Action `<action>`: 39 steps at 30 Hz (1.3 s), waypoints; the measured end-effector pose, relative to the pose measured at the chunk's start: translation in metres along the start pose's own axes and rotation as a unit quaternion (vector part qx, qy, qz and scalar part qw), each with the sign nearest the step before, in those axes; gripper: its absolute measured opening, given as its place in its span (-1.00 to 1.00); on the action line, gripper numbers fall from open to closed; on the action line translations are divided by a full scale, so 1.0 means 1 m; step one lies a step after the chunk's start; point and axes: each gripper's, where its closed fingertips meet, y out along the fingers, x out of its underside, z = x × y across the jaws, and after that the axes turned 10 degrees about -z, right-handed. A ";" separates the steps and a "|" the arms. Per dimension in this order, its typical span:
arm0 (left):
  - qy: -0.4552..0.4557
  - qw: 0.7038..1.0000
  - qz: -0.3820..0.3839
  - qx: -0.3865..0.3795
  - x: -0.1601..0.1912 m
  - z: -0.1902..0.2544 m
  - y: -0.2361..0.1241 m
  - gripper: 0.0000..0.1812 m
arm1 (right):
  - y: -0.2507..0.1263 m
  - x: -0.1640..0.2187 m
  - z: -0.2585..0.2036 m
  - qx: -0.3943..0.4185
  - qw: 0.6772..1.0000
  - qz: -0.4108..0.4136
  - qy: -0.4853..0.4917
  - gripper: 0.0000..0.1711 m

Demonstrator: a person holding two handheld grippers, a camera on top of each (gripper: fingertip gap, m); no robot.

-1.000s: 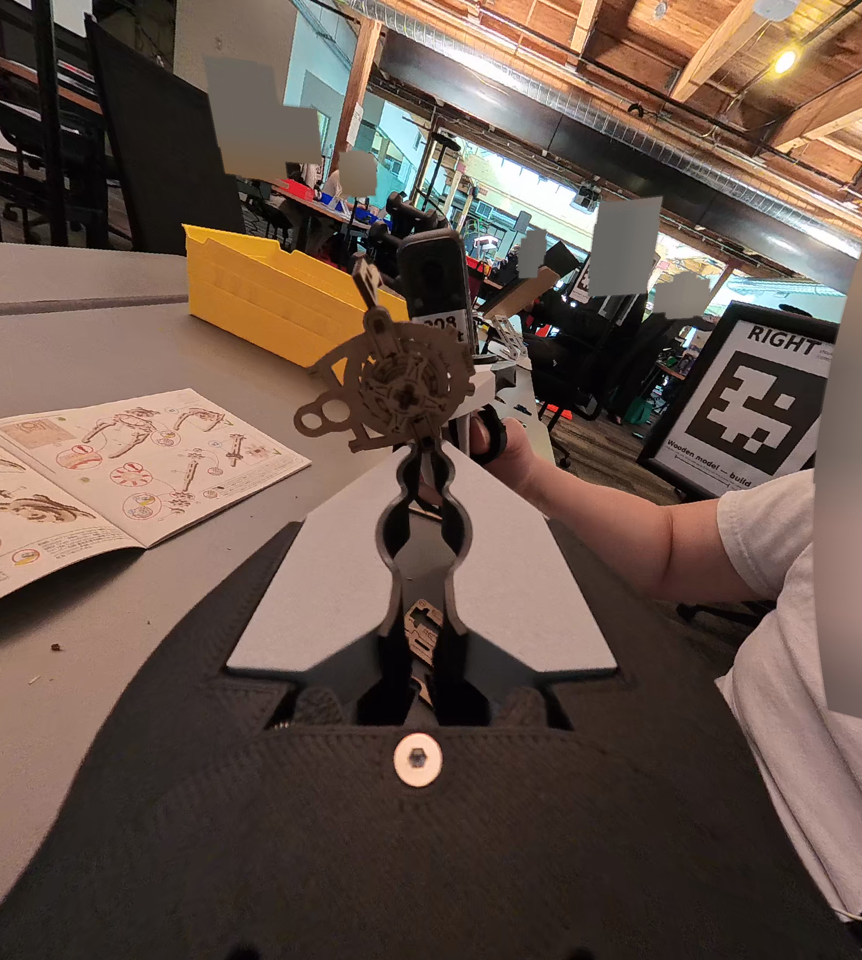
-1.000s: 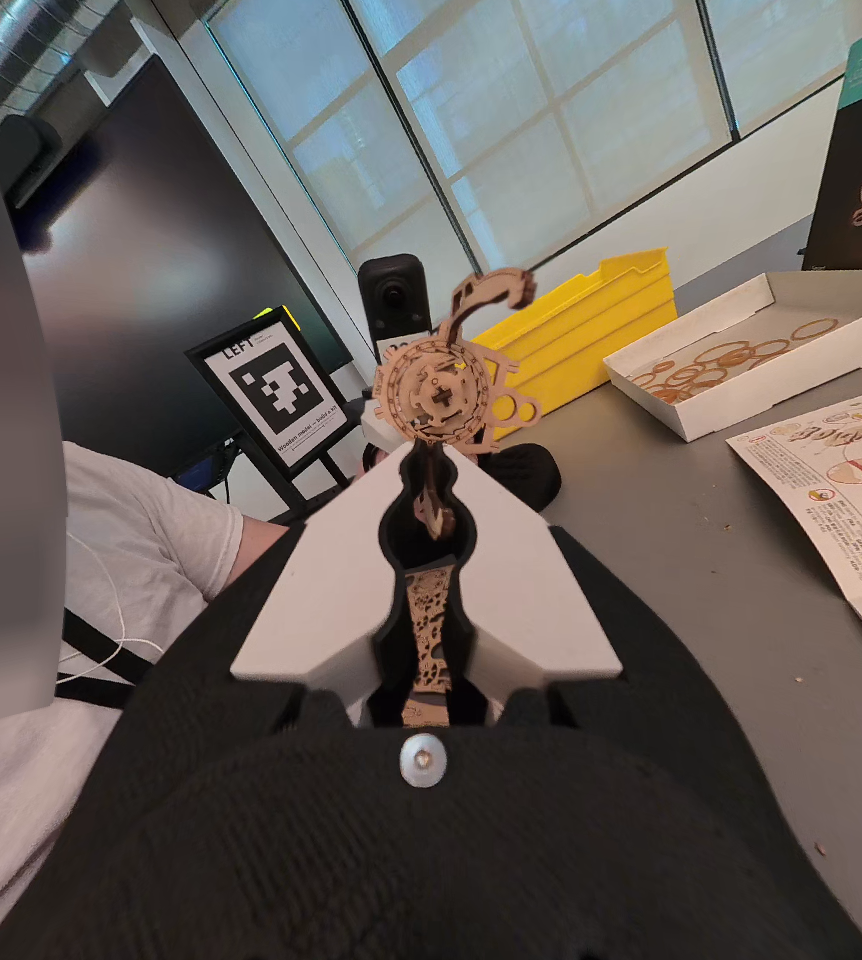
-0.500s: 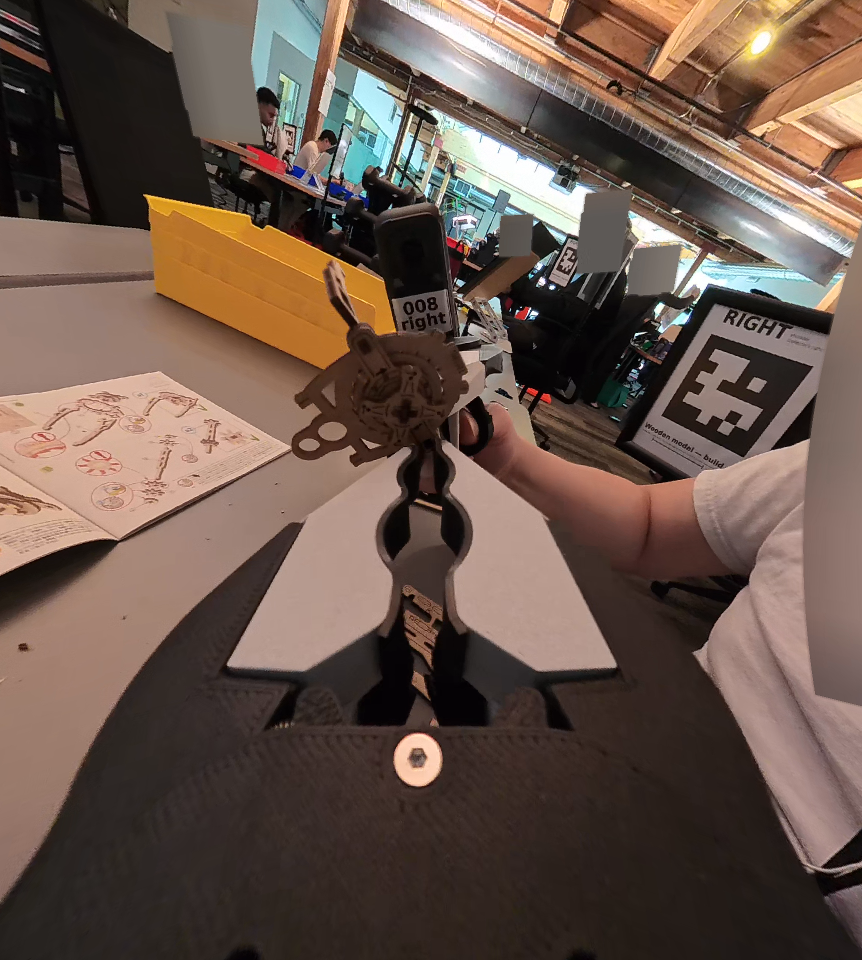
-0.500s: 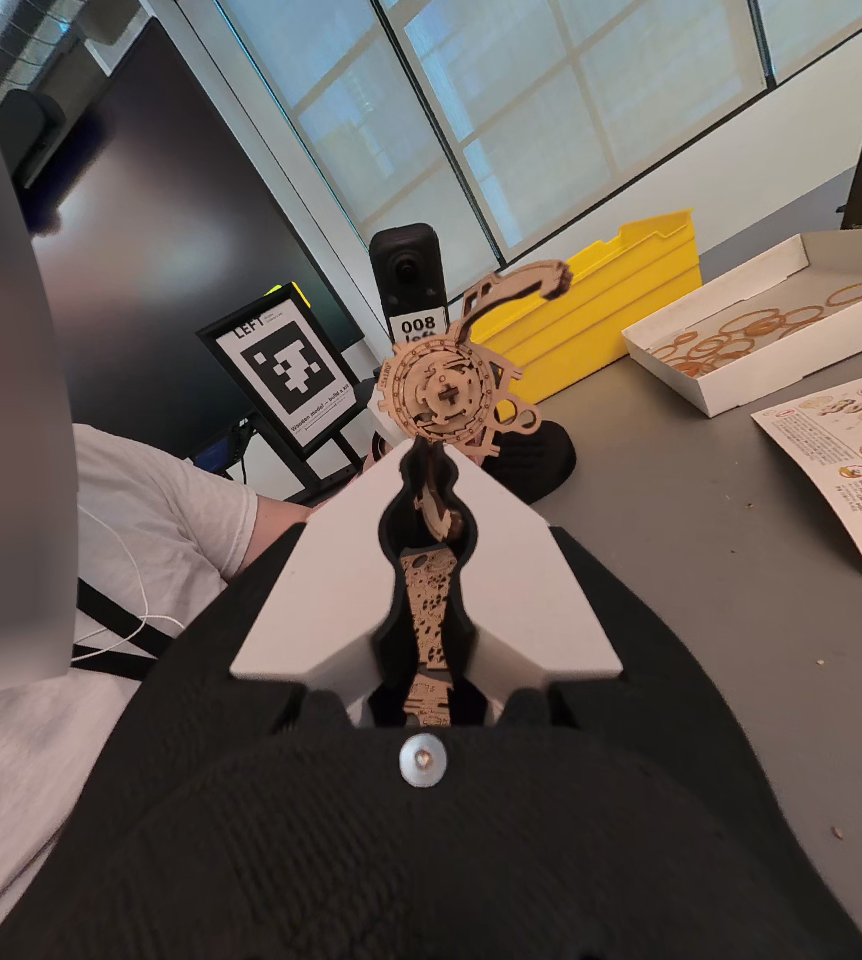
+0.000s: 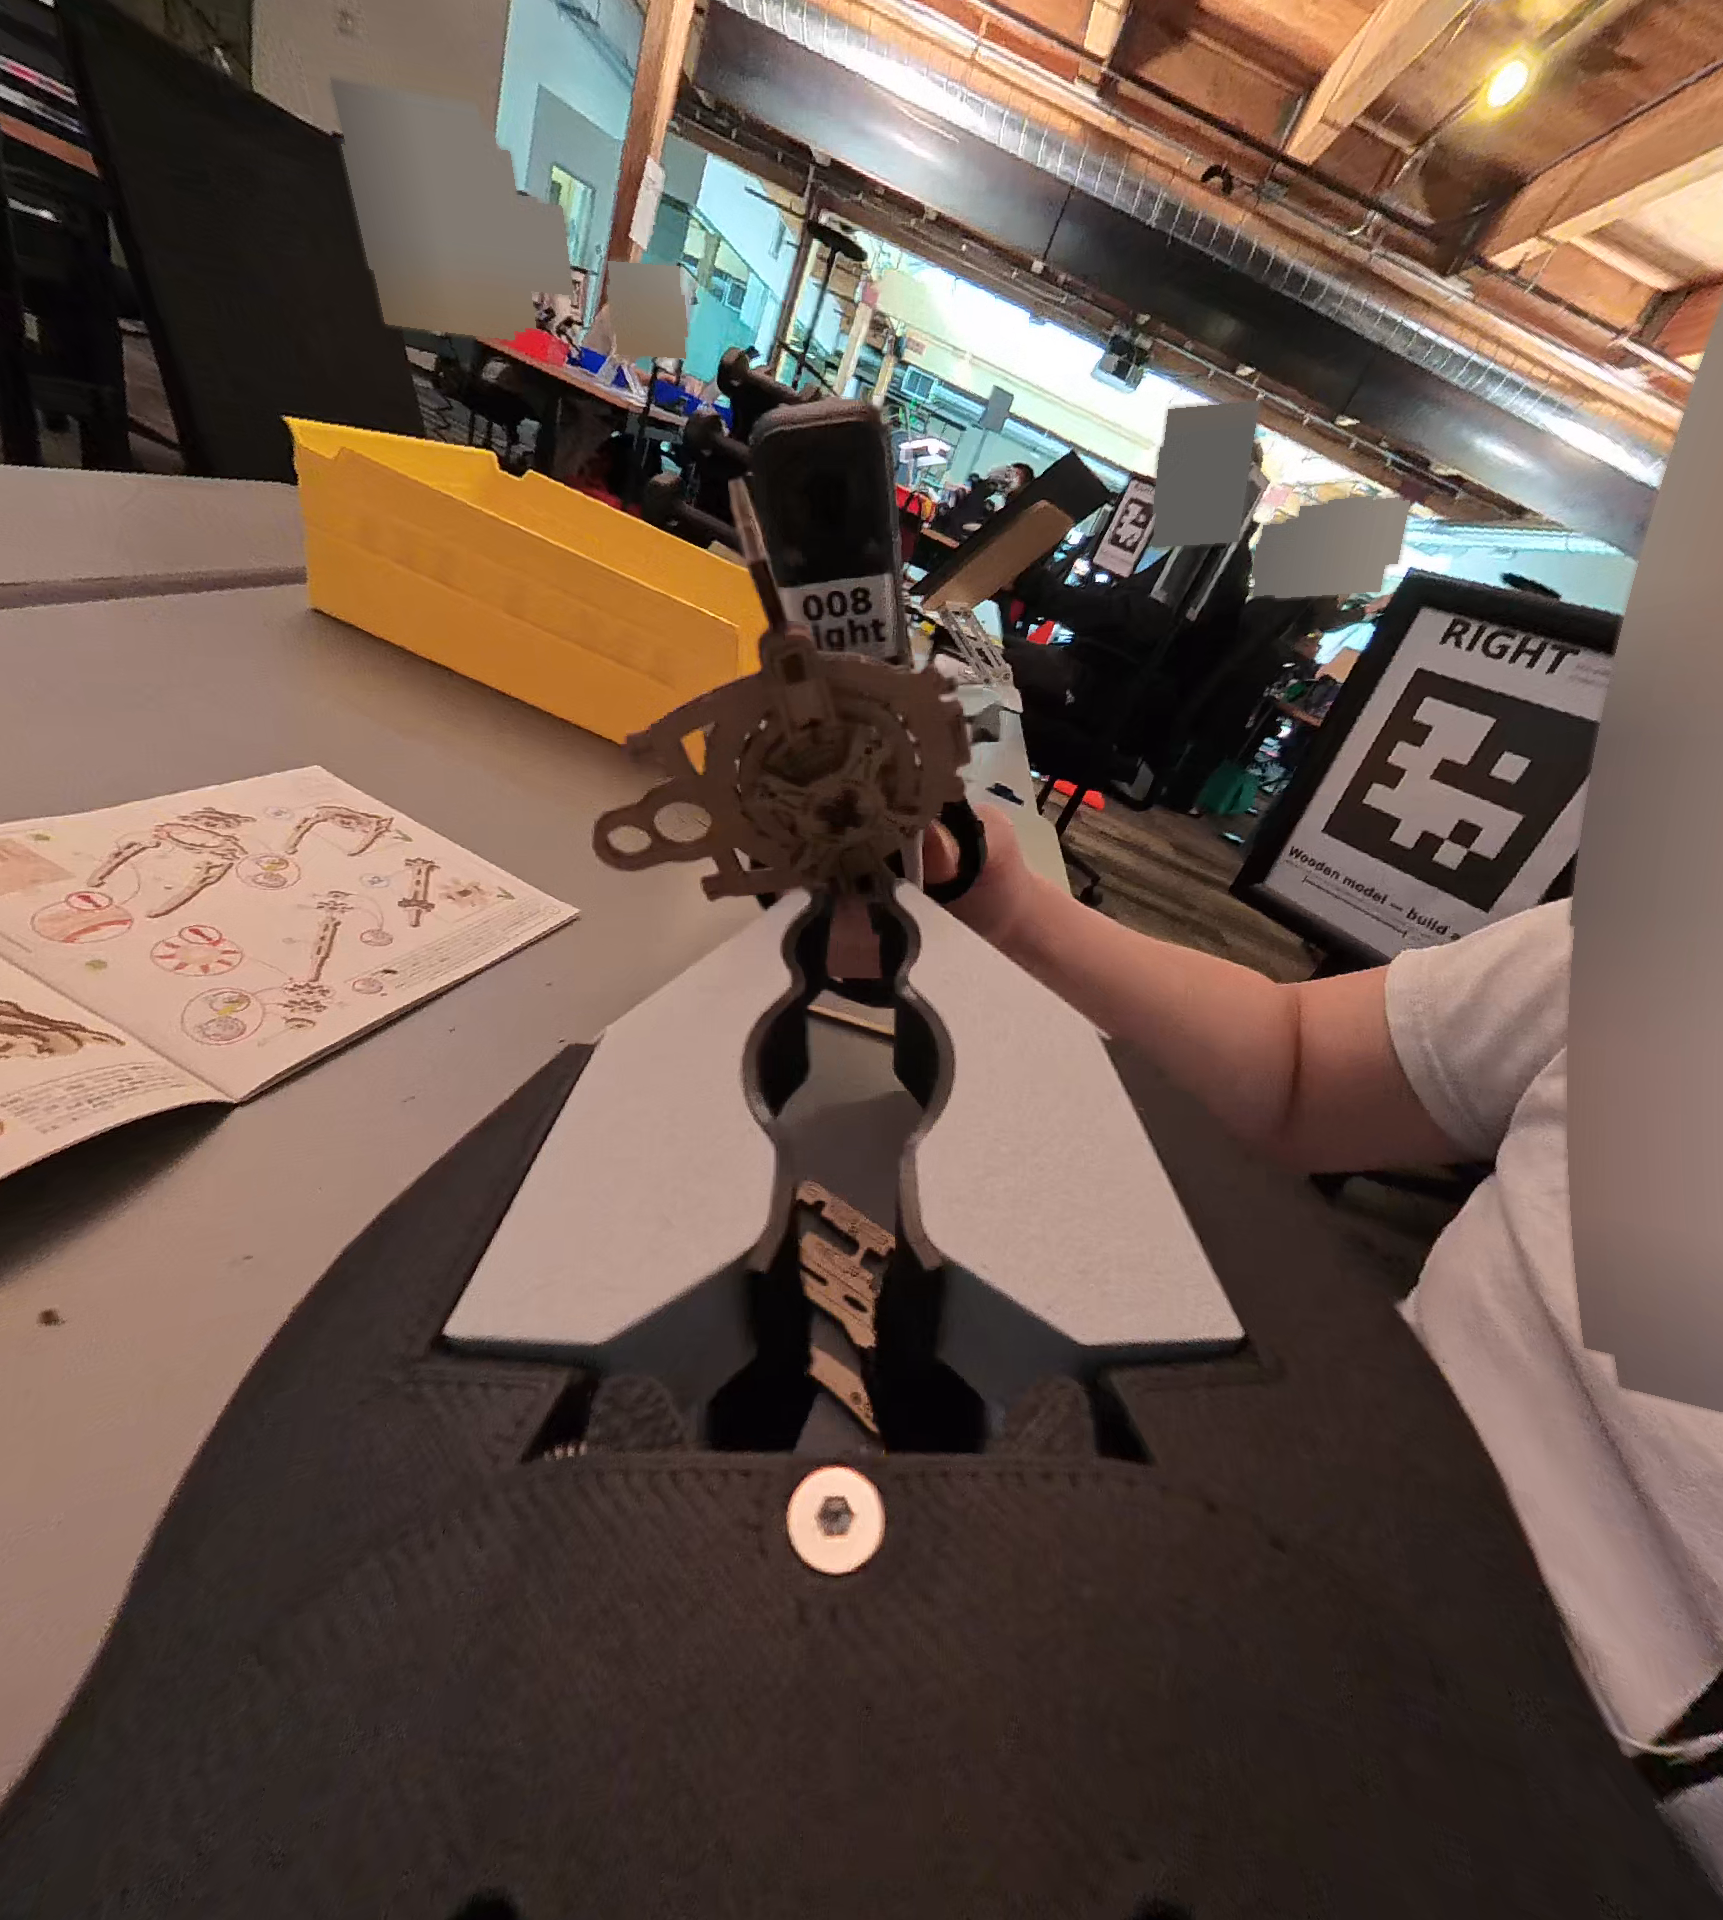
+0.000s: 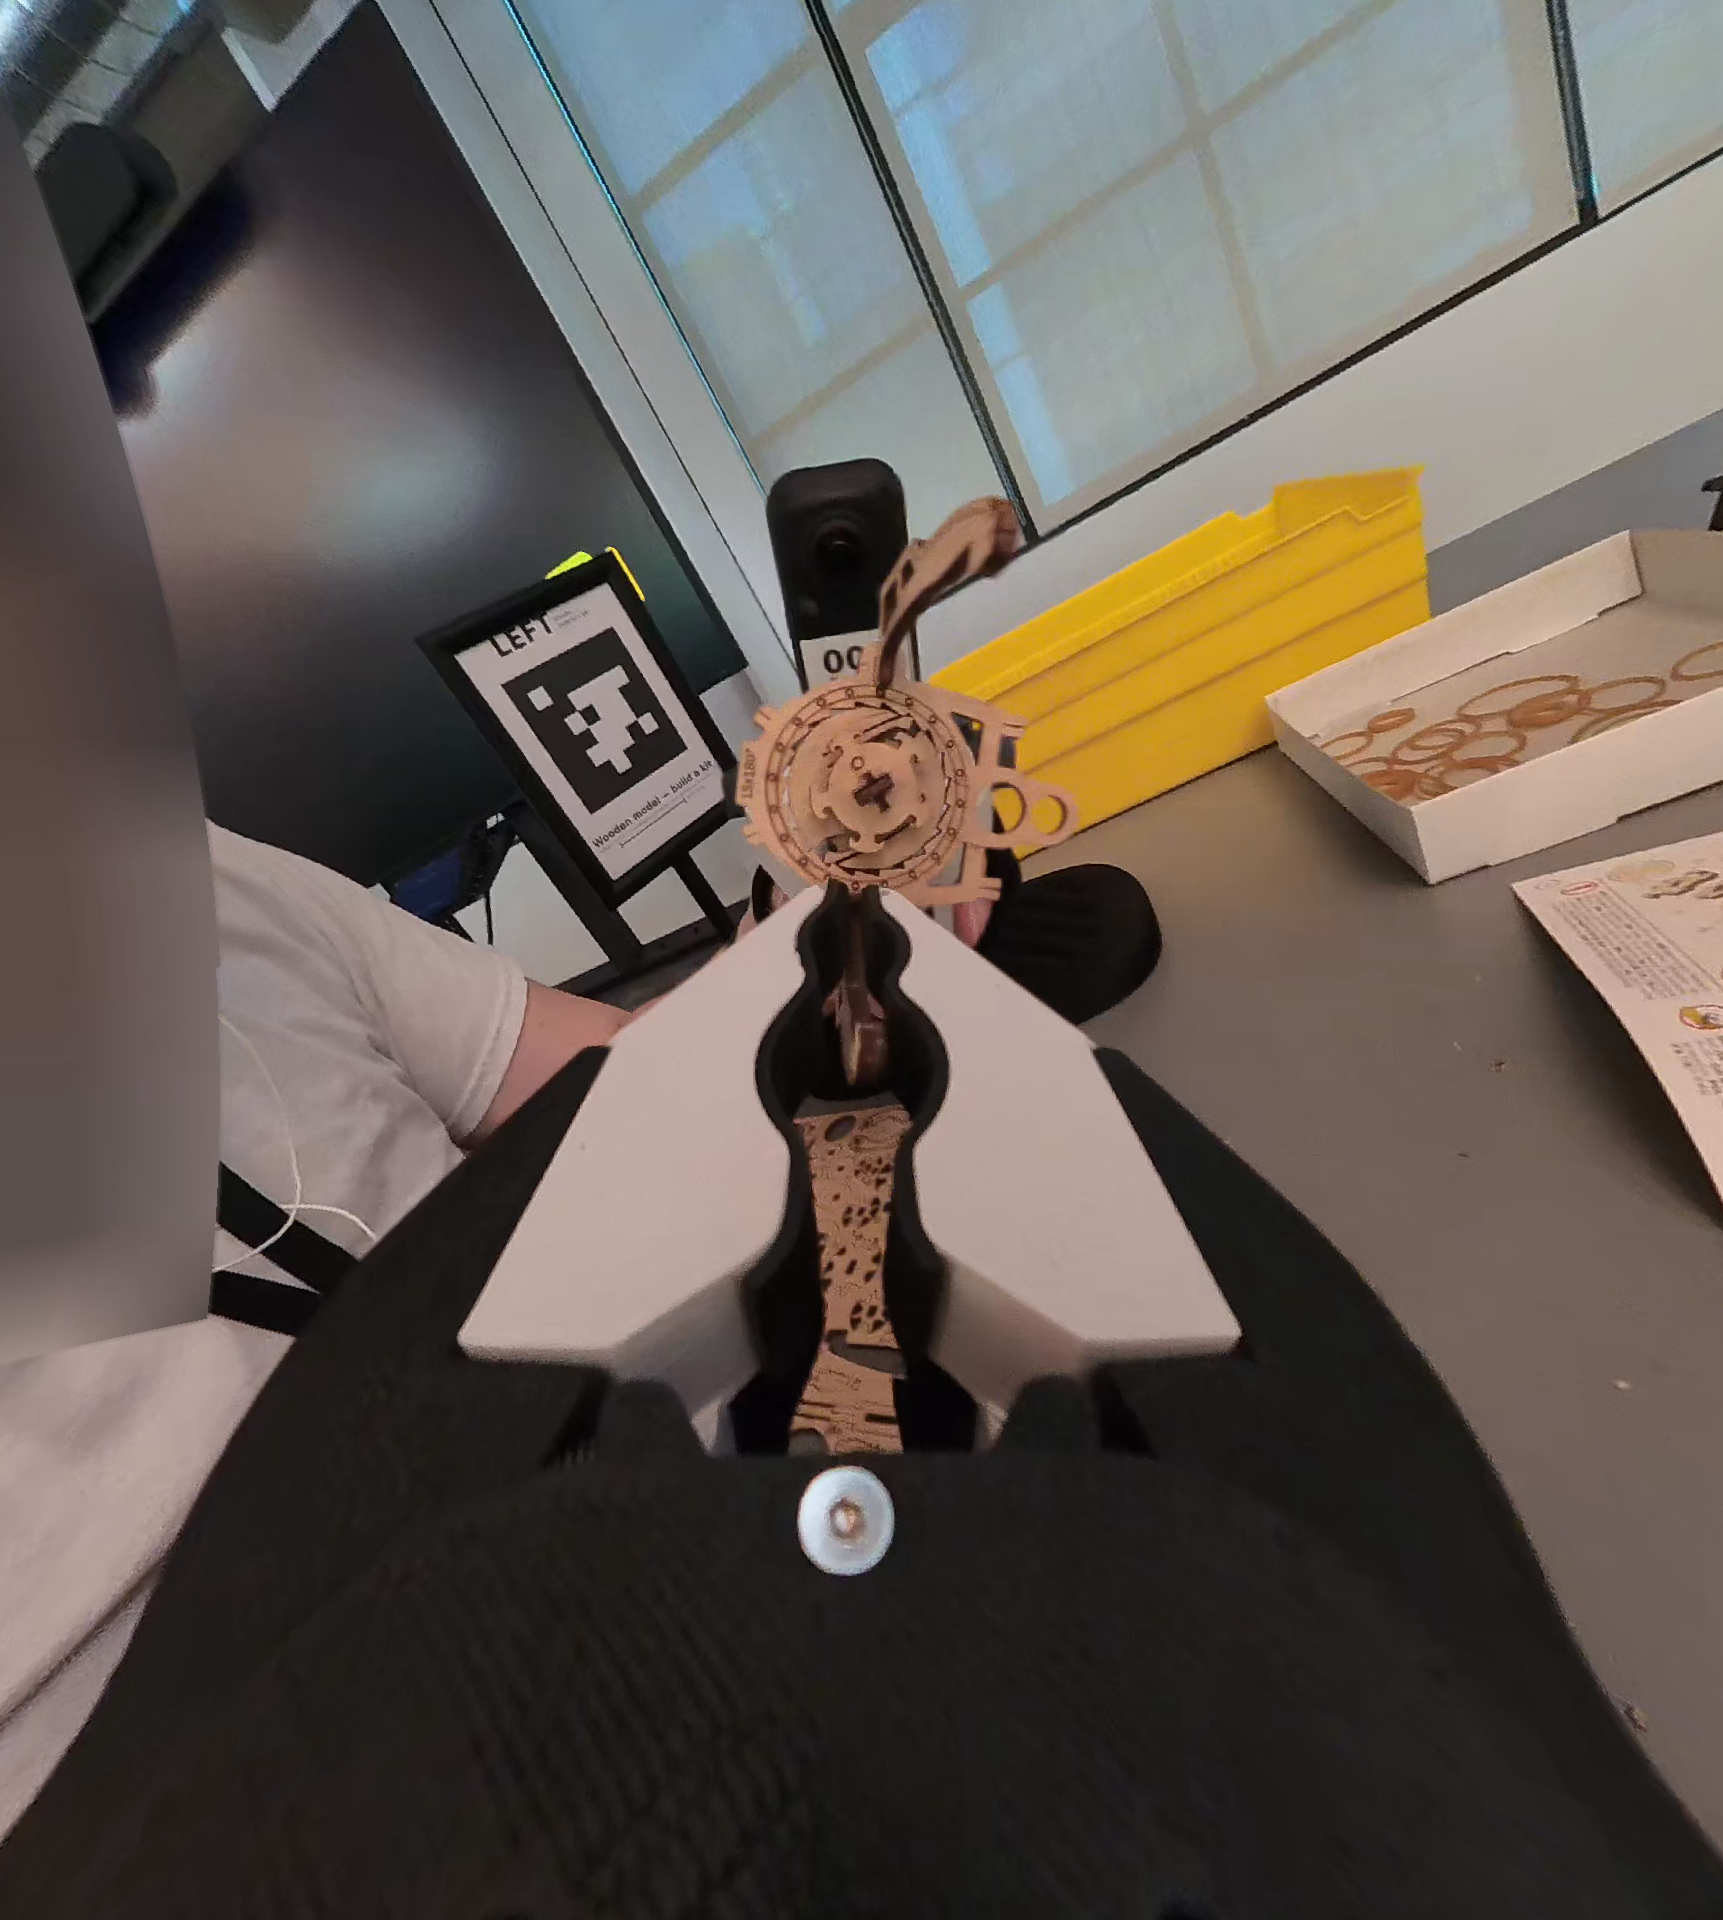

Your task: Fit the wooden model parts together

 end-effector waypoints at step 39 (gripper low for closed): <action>0.010 0.999 0.036 0.006 -0.007 0.002 0.000 -0.93 | 0.007 -0.005 -0.001 0.009 1.000 0.024 0.000 -1.00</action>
